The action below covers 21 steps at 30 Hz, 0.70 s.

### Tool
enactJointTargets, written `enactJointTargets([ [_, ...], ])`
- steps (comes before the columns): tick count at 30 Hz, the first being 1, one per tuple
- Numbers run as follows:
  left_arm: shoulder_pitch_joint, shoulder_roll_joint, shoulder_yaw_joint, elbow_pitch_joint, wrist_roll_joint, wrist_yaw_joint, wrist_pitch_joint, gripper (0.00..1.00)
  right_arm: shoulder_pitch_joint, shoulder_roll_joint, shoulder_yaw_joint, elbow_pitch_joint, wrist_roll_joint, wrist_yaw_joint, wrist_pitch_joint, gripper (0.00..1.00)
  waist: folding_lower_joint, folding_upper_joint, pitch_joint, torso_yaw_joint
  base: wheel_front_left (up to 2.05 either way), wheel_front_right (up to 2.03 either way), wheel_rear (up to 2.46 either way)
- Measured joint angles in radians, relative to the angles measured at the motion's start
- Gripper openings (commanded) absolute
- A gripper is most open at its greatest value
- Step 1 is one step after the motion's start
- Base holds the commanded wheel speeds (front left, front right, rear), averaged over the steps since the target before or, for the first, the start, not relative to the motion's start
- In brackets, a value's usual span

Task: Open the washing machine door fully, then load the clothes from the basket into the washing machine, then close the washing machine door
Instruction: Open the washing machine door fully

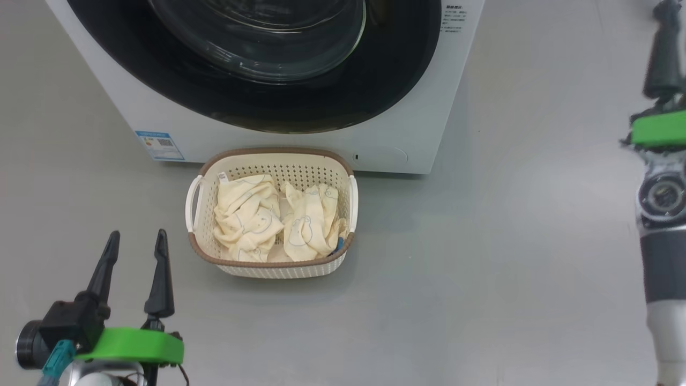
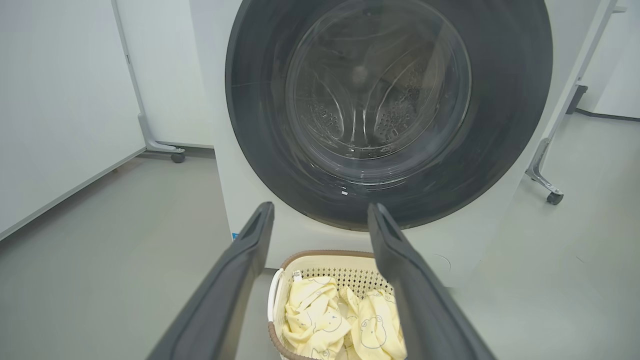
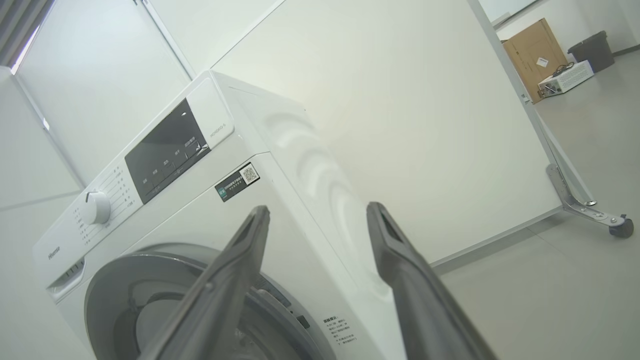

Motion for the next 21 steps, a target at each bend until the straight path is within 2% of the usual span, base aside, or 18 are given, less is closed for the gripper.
enactJointTargets([
  [4,-0.020,-0.008,0.000,-0.005,0.008,-0.001,0.000,1.00,-0.106,0.016,-0.111,0.062,0.182,0.000,0.019,1.00,0.0000,0.0000,0.007,0.015,0.00,0.00,0.00],
  [5,-0.024,-0.009,-0.001,-0.005,0.010,-0.001,0.000,1.00,-0.130,0.020,-0.140,0.081,0.225,0.000,0.028,0.92,0.0000,0.0000,0.010,0.019,0.00,0.00,0.00],
  [6,-0.029,-0.011,-0.002,-0.005,0.012,-0.001,-0.002,1.00,-0.152,0.023,-0.167,0.103,0.261,0.000,0.037,0.59,0.0000,0.0000,0.012,0.023,0.00,0.00,0.00],
  [7,-0.033,-0.013,-0.002,-0.005,0.013,-0.003,-0.003,1.00,-0.174,0.026,-0.196,0.125,0.294,0.000,0.042,0.50,0.0000,0.0000,0.014,0.028,0.00,0.00,0.00],
  [8,-0.036,-0.014,-0.002,-0.005,0.013,-0.010,-0.003,1.00,-0.196,0.027,-0.219,0.149,0.326,0.000,0.058,0.04,0.0000,0.0000,0.017,0.032,0.00,0.00,0.00],
  [9,-0.042,-0.018,-0.004,-0.005,0.013,-0.010,-0.003,1.00,-0.240,0.027,-0.261,0.202,0.382,0.000,0.087,0.00,0.0000,0.0000,0.024,0.040,0.00,0.00,0.00],
  [13,-0.060,-0.024,-0.015,-0.004,0.014,-0.016,-0.003,1.00,-0.328,0.030,-0.334,0.313,0.473,0.000,0.148,0.00,0.0000,0.0000,0.043,0.060,0.00,0.00,0.00],
  [21,-0.123,-0.040,-0.032,-0.005,0.022,-0.019,-0.007,1.00,-0.504,0.027,-0.391,0.512,0.544,-0.001,0.272,0.00,0.0000,0.0000,0.107,0.105,0.00,0.00,0.00],
])
